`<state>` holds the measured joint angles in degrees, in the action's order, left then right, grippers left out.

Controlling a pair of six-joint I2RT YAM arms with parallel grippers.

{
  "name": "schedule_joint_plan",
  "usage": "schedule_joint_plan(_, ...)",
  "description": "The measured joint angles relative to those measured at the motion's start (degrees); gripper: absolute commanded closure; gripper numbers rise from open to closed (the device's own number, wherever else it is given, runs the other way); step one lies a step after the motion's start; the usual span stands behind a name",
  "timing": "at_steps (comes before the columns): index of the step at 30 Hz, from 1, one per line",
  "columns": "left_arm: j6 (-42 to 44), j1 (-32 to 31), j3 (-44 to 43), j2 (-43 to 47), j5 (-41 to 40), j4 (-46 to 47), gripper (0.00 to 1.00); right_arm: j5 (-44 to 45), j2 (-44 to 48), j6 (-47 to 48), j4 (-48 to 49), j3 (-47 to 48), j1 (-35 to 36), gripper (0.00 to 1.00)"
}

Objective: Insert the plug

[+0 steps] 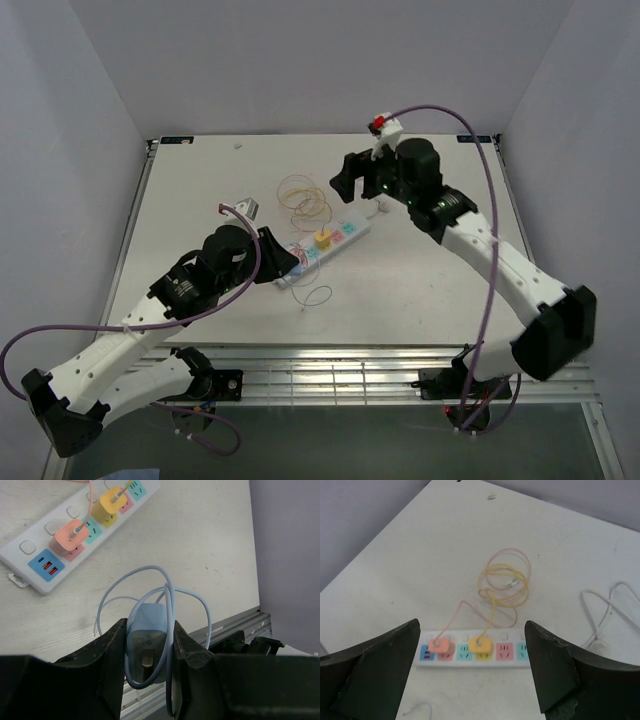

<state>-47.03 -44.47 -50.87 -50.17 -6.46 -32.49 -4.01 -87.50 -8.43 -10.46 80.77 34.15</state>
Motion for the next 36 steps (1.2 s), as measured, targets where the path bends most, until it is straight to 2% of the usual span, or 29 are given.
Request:
schedule_joint_plan(5,-1.51,0.0,-0.13,0.79,3.1,3.34,1.0,-6.82,26.67,-8.92,14.97,-25.49,-0.07,0.1)
schedule_joint_plan(8,-2.67,0.0,-0.13,2.47,5.62,6.27,1.0,-13.11,38.45,-18.03,26.21,-44.63,-0.07,0.1)
schedule_joint_plan(11,-4.13,0.0,-0.02,4.31,8.79,9.81,1.0,-20.22,43.23,-27.39,35.21,-58.16,0.13,0.1)
schedule_joint_plan(13,-4.87,0.0,1.14,5.77,10.67,13.14,1.0,-23.76,43.06,-32.96,40.13,-63.25,0.96,0.1)
schedule_joint_plan(24,-7.5,0.0,6.73,5.97,17.0,20.2,1.0,-29.11,30.58,-45.7,67.95,-62.31,9.49,0.06)
schedule_joint_plan(30,-8.55,0.0,7.61,6.29,17.86,22.1,1.0,-29.31,26.21,-47.32,73.53,-59.67,12.28,0.0)
schedule_joint_plan(35,-9.03,0.0,8.44,6.45,18.12,23.08,1.0,-27.8,25.99,-46.47,73.53,-58.62,14.53,0.12)
schedule_joint_plan(36,-9.22,0.0,8.63,6.43,18.25,23.43,1.0,-27.02,25.99,-46.27,73.44,-58.4,14.97,0.18)
